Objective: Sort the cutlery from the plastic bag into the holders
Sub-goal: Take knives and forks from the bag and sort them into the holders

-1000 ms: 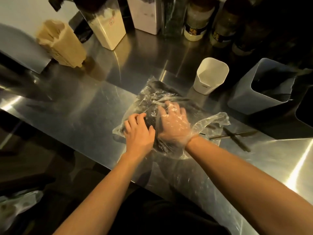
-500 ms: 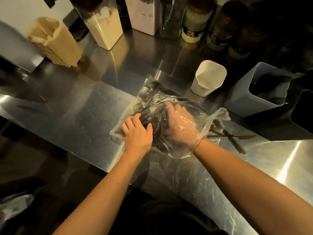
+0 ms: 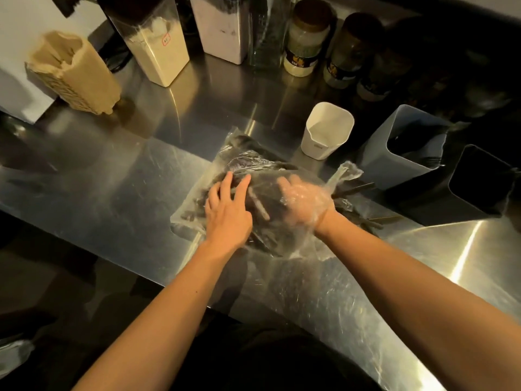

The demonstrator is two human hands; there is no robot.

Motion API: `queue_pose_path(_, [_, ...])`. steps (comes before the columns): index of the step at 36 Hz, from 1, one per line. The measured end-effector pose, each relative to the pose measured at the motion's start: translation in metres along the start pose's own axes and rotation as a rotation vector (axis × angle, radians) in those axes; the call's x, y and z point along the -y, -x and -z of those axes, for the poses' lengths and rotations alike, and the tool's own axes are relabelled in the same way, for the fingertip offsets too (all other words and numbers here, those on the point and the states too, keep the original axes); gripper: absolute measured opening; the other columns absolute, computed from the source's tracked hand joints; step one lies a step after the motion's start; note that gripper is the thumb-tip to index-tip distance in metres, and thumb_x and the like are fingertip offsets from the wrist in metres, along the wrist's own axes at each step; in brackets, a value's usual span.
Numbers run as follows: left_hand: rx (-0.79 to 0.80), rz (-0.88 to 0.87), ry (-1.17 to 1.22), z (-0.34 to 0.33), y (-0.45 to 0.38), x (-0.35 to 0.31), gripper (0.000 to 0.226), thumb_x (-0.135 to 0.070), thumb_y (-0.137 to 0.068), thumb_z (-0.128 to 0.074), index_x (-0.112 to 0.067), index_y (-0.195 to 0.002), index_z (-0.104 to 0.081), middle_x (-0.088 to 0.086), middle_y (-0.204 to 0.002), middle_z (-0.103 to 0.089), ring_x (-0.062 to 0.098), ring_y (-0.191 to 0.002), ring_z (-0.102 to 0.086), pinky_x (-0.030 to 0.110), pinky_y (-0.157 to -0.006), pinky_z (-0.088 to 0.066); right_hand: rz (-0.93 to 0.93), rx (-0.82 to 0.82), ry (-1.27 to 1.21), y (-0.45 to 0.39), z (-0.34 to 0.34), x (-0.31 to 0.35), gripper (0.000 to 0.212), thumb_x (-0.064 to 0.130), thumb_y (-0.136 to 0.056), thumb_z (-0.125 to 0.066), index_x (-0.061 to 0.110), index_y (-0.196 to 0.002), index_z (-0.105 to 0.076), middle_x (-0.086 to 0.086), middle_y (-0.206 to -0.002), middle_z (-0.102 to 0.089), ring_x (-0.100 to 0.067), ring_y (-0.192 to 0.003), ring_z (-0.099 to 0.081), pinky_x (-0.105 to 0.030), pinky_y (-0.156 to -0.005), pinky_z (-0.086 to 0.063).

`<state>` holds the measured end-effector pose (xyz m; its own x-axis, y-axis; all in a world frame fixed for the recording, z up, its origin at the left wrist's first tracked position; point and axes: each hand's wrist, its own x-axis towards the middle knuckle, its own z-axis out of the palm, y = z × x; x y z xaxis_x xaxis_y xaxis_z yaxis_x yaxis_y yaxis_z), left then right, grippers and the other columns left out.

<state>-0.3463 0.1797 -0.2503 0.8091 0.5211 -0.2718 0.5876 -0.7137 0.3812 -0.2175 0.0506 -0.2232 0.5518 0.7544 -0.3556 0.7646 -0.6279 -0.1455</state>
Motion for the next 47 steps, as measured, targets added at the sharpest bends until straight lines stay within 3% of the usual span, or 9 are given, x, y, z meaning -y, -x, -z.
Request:
queue_pose_path(8, [0.086,0.083,-0.121,0.006,-0.007,-0.002,0.08,-0.02,-0.092,-0.051,-0.036,-0.157,-0.008,0.007,-0.166,0.001,0.036,-0.148,-0.005,0.054,-0.12,-0.018,-0.106,0.008,-0.016,0.039,0.004,-0.028,0.028,0.036,-0.09,-0.059,0.02,-0.113,-0.058,-0.005,-0.1,-0.072,-0.032,-0.083,-0.069,-0.039,-0.068,-0.056])
queue_pose_path(11, [0.09,0.134,-0.113,0.011,-0.006,-0.013,0.08,-0.016,-0.09,-0.05,-0.033,-0.158,-0.01,0.006,-0.166,-0.002,0.033,-0.148,-0.005,0.051,-0.12,-0.019,-0.119,0.001,-0.031,0.056,0.005,-0.042,0.046,0.04,-0.088,-0.062,0.019,-0.127,-0.047,-0.006,-0.103,-0.07,-0.034,-0.086,-0.068,-0.038,-0.065,-0.05])
queue_pose_path(14, [-0.007,0.155,-0.061,0.016,-0.002,-0.031,0.078,-0.014,-0.087,-0.051,-0.025,-0.157,-0.018,0.009,-0.164,-0.013,0.033,-0.147,-0.011,0.05,-0.118,-0.021,-0.144,-0.004,-0.06,0.075,0.008,-0.059,0.051,0.044,-0.088,-0.062,0.02,-0.127,-0.041,-0.005,-0.102,-0.068,-0.032,-0.085,-0.066,-0.043,-0.071,-0.055])
queue_pose_path(19, [-0.184,0.044,0.068,0.018,0.013,-0.075,0.065,-0.011,-0.086,-0.053,-0.019,-0.148,-0.036,0.008,-0.154,-0.031,0.031,-0.14,-0.021,0.052,-0.112,-0.03,-0.199,-0.023,-0.135,0.107,0.007,-0.087,0.044,0.039,-0.088,-0.062,0.017,-0.122,-0.045,-0.01,-0.106,-0.067,-0.034,-0.09,-0.065,-0.045,-0.077,-0.055])
queue_pose_path(26, [-0.308,-0.126,0.251,0.014,0.038,-0.145,0.055,-0.004,-0.08,-0.049,-0.017,-0.133,-0.05,0.008,-0.138,-0.043,0.03,-0.13,-0.03,0.045,-0.111,-0.029,-0.307,-0.095,-0.231,0.153,-0.001,-0.125,0.029,0.031,-0.088,-0.058,0.017,-0.108,-0.042,-0.011,-0.097,-0.065,-0.035,-0.083,-0.062,-0.04,-0.066,-0.047])
queue_pose_path(36, [-0.306,-0.169,0.377,-0.006,0.059,-0.201,0.039,-0.006,-0.09,-0.05,-0.015,-0.127,-0.053,0.005,-0.127,-0.052,0.024,-0.121,-0.044,0.041,-0.104,-0.04,-0.404,-0.173,-0.54,0.213,-0.024,-0.17,0.037,0.046,-0.091,-0.063,0.019,-0.112,-0.049,-0.005,-0.097,-0.064,-0.031,-0.087,-0.062,-0.042,-0.073,-0.052])
queue_pose_path(41, [-0.129,-0.087,0.615,-0.012,0.075,-0.23,0.029,-0.028,-0.098,-0.052,-0.021,-0.126,-0.052,-0.004,-0.119,-0.06,0.014,-0.105,-0.057,0.036,-0.095,-0.047,-0.375,-0.225,-0.727,0.227,-0.028,-0.181,0.031,0.031,-0.088,-0.065,0.019,-0.113,-0.052,-0.005,-0.097,-0.066,-0.028,-0.087,-0.064,-0.041,-0.074,-0.053])
queue_pose_path(44, [0.142,0.001,0.87,-0.019,0.078,-0.249,0.043,-0.043,-0.099,-0.054,-0.021,-0.135,-0.047,0.002,-0.125,-0.059,0.018,-0.108,-0.063,0.041,-0.097,-0.053,-0.332,-0.282,-0.884,0.23,-0.025,-0.18,0.035,0.03,-0.08,-0.063,0.025,-0.113,-0.054,-0.002,-0.097,-0.069,-0.023,-0.086,-0.065,-0.045,-0.081,-0.056])
queue_pose_path(47, [0.385,0.097,1.164,-0.023,0.075,-0.262,0.049,-0.05,-0.103,-0.04,-0.018,-0.139,-0.05,0.011,-0.134,-0.061,0.027,-0.116,-0.063,0.041,-0.092,-0.054,-0.26,-0.321,-1.047,0.229,-0.016,-0.175,0.039,0.025,-0.076,-0.063,0.028,-0.115,-0.057,0.005,-0.099,-0.07,-0.014,-0.09,-0.067,-0.039,-0.083,-0.055])
